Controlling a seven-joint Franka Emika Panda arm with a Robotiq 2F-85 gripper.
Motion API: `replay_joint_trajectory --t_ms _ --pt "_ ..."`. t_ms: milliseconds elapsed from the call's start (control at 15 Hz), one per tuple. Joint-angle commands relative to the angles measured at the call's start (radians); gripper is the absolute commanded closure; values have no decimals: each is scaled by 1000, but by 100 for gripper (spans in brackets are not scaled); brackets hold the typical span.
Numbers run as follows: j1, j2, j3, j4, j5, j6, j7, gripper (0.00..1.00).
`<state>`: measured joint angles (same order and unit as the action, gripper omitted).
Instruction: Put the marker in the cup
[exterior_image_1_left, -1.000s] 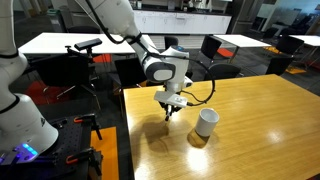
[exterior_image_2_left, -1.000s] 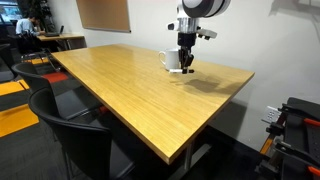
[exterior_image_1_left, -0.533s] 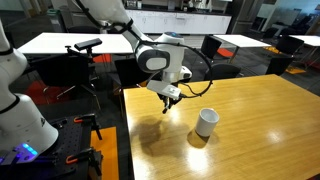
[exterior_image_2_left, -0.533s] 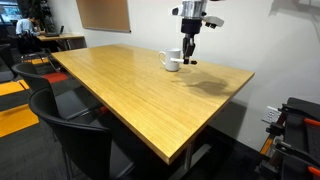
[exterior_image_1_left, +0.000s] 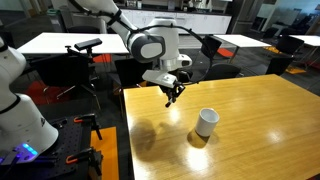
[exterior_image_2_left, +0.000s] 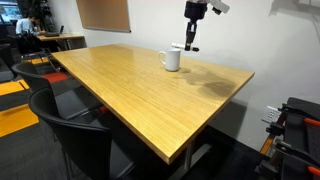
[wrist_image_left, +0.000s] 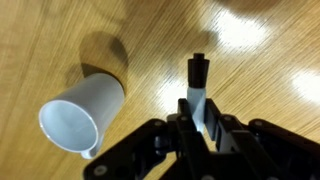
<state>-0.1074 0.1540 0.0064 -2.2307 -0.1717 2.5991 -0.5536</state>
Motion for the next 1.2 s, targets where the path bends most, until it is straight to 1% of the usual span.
replay_joint_trajectory --t_ms 0,333,667,867,1133 --pt "33 -62 -48 -39 -146 41 175 95" --pt "44 -70 -89 -12 -377 34 375 95" --pt "48 -56 -110 28 -637 -14 534 95" --pt "46 -50 -105 47 -730 -55 575 95" --pt "51 -46 -95 77 -804 -160 564 95"
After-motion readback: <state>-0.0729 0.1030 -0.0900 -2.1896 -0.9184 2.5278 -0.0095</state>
